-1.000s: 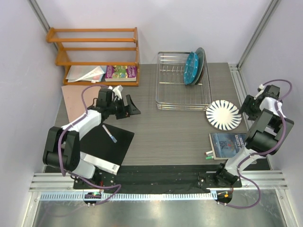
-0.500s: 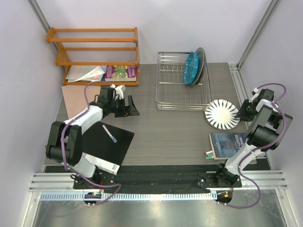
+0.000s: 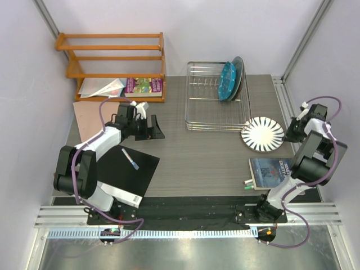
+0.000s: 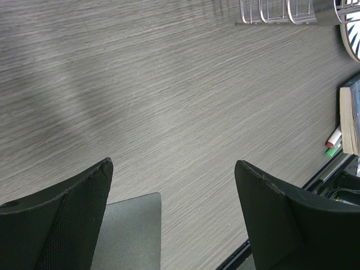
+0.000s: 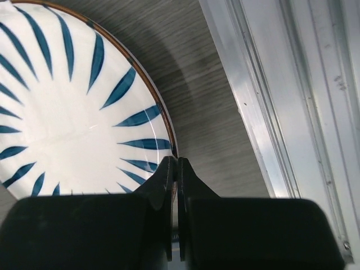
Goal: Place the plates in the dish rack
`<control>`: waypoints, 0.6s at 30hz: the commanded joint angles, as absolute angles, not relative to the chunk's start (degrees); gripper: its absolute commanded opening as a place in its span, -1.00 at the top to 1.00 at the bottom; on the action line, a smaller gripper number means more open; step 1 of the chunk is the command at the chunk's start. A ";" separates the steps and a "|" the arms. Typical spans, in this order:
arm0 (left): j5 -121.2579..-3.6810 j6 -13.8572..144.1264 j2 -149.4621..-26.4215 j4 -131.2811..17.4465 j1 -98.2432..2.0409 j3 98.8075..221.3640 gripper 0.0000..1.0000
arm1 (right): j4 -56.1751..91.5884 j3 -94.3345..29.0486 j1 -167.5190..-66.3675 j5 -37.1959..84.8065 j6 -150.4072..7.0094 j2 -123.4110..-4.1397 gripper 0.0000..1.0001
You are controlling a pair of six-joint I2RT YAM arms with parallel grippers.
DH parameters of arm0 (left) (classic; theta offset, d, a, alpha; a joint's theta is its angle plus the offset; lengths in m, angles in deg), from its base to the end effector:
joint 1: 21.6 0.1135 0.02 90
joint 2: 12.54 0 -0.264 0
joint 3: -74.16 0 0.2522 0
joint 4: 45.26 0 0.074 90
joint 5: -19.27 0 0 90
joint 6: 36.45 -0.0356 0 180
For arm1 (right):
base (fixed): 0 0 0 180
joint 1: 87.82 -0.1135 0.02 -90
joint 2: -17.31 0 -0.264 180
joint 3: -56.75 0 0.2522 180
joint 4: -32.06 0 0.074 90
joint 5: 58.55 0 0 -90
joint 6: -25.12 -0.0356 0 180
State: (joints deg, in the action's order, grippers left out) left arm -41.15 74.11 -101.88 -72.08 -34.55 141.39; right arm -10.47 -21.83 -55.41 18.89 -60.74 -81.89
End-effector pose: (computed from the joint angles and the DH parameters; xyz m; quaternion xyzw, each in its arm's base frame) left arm 0.3075 -0.0887 0.2034 0.0293 0.9094 -0.3267 0.2558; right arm 0.2974 -0.1796 0.1883 0.2115 0.9438 0.0287 0.2525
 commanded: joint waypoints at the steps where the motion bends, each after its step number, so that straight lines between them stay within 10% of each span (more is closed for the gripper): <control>1: -39.45 74.56 -98.67 -69.83 -34.08 140.83 -0.78 | -15.70 -25.82 -55.65 21.34 -57.15 -73.05 0.97; 18: -35.75 80.80 -94.63 -63.33 -34.08 136.79 -0.75 | -38.73 -29.52 -55.74 15.45 -51.35 -68.91 0.98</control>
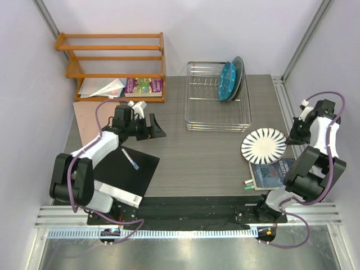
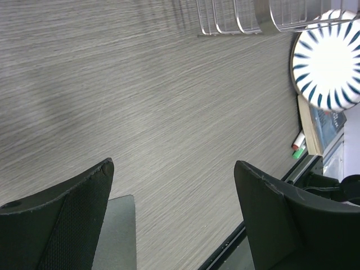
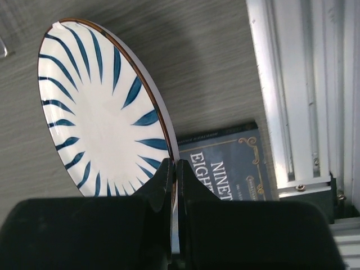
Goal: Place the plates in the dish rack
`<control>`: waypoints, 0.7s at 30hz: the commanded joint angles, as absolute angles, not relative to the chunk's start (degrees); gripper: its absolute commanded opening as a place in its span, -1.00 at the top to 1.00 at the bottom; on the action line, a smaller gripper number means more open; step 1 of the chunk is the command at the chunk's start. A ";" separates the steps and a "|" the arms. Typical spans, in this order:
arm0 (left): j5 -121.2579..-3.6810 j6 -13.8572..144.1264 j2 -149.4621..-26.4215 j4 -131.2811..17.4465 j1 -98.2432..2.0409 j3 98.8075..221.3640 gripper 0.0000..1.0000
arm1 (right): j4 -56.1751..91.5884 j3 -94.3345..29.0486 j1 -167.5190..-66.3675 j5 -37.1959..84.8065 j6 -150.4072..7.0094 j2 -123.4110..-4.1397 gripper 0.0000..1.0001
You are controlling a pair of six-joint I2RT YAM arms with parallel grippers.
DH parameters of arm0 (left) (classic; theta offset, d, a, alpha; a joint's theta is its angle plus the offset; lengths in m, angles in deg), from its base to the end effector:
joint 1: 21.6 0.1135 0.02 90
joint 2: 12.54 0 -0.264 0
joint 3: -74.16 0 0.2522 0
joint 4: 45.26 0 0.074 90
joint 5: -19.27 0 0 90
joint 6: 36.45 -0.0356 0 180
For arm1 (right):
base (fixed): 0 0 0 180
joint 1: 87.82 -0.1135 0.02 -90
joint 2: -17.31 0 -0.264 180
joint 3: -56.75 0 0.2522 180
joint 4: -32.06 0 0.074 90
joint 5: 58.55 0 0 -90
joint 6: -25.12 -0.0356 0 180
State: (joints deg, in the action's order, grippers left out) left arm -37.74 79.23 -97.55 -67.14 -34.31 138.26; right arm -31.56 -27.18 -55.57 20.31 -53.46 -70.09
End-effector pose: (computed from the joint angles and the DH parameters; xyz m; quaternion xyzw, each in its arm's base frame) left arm 0.2970 -0.0869 0.2159 0.0137 0.8858 -0.3719 0.2771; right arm 0.2592 -0.1554 0.2616 0.1574 0.9629 0.0148 0.2189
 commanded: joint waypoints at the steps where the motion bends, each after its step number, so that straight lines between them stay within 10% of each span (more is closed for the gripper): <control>1: -35.75 81.15 -94.36 -63.15 -34.08 136.09 -0.75 | -39.61 -29.87 -55.91 14.23 -51.35 -69.52 0.97; 21: -39.87 99.52 -88.65 -48.57 -36.53 120.71 -0.77 | -39.80 -26.45 -80.08 11.76 -56.44 -69.26 0.97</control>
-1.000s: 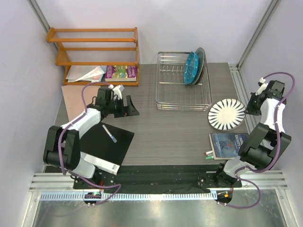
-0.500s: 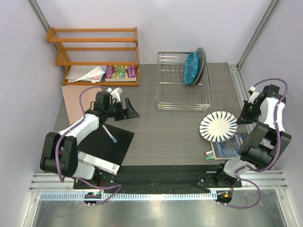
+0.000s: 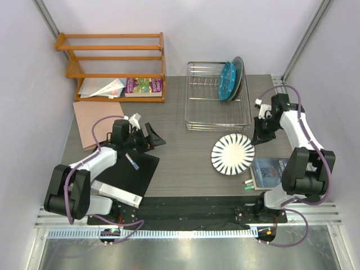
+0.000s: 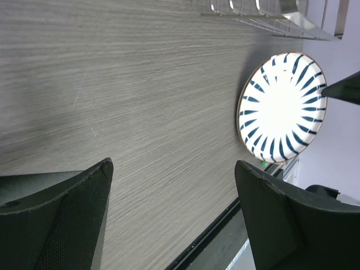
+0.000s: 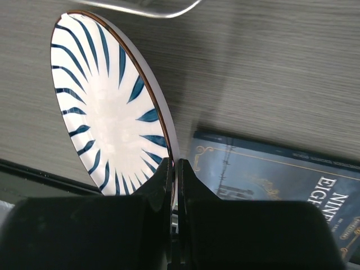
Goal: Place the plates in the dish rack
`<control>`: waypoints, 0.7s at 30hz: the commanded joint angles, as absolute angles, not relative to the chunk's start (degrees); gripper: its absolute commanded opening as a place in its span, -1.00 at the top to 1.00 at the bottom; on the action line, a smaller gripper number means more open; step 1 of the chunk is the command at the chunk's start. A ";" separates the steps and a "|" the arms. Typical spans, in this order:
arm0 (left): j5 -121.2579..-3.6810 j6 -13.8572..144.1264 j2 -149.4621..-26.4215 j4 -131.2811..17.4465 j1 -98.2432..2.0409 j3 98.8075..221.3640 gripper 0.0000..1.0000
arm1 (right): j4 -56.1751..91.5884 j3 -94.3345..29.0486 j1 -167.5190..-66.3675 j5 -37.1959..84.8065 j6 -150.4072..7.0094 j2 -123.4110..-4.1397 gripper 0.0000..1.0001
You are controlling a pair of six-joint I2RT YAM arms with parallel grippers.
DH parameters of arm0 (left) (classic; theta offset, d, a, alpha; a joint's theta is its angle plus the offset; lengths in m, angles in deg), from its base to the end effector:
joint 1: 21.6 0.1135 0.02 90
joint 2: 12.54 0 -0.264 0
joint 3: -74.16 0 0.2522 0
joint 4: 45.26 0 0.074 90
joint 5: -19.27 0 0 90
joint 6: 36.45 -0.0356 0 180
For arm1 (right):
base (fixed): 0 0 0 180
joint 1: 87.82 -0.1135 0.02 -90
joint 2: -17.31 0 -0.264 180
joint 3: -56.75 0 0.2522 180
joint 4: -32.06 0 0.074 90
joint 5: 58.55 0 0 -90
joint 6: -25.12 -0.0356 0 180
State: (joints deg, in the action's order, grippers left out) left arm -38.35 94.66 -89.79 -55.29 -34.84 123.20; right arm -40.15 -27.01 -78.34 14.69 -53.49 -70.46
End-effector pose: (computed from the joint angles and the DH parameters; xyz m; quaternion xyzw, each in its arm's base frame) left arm 0.2543 -0.0794 0.1874 -0.0900 0.8679 -0.4146 0.2583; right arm 0.2848 -0.0372 0.2547 -0.0339 0.9818 0.1208 0.1429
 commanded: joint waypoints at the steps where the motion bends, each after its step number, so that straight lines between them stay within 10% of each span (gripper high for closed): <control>1: -40.32 99.78 -88.82 -48.04 -37.07 120.00 -0.76 | -39.53 -26.27 -80.52 11.41 -56.88 -69.44 0.97; 21: -42.43 107.34 -102.35 -36.87 -49.63 116.83 -0.32 | -17.05 -11.95 -97.13 6.75 -79.38 -70.32 0.97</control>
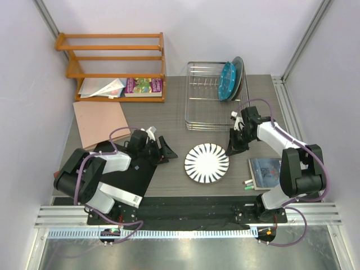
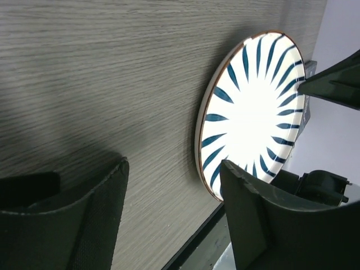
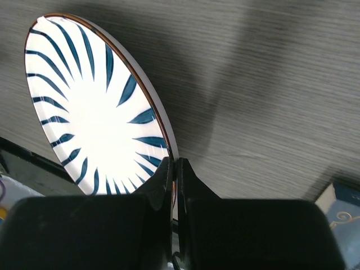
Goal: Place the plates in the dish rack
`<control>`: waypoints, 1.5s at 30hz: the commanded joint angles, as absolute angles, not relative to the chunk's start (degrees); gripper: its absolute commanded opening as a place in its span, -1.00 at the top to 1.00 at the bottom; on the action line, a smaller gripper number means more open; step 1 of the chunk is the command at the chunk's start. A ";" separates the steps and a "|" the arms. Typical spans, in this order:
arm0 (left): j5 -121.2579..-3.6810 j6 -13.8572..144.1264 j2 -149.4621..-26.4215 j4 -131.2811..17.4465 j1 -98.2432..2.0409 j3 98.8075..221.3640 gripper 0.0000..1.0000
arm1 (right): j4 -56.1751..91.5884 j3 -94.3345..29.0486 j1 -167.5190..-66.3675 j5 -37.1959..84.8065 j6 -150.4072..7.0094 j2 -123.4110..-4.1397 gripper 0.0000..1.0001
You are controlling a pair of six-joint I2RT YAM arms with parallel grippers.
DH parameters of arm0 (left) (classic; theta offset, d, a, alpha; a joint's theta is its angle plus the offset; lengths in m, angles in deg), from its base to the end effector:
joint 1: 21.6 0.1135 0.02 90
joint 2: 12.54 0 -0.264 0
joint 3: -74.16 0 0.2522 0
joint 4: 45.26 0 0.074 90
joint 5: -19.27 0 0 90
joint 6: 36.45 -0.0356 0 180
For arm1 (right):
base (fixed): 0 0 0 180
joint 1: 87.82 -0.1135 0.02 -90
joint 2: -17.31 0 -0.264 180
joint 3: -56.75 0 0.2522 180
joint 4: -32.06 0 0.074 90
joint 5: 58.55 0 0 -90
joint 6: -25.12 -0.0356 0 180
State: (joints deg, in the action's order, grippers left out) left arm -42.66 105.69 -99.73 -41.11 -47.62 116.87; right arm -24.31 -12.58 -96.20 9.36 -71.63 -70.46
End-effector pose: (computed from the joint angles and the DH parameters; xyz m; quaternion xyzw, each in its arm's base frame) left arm 0.2329 -0.1323 0.1323 -0.0997 0.8807 -0.4277 0.1776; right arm 0.2721 0.0536 0.1943 -0.0392 0.9724 0.2053 0.1036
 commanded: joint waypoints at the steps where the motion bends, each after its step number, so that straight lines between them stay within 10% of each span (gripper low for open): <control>1: -42.26 107.61 -102.79 -36.87 -50.16 116.83 -0.30 | -15.81 -11.33 -97.48 6.66 -80.52 -70.41 0.97; 12: -39.36 108.57 -109.47 -34.06 -52.80 118.59 -0.08 | -5.70 -4.74 -104.42 5.61 -88.70 -69.88 0.97; 28: -36.55 103.57 -109.22 -37.76 -52.54 118.24 1.00 | -1.48 3.61 -105.04 0.08 -89.93 -62.86 0.97; 34: -26.89 101.46 -108.16 -33.01 -52.19 116.31 1.00 | 4.05 7.39 -104.96 -5.46 -91.86 -61.88 0.20; 45: -20.38 101.10 -114.04 -31.08 -52.27 118.76 1.00 | 18.02 12.22 -104.96 -18.27 -98.97 -65.58 0.03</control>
State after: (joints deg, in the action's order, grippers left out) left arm -28.45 103.31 -109.81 -35.27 -50.07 116.65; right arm 4.02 10.46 -103.04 -2.81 -91.60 -64.10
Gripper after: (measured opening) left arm 0.033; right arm 0.482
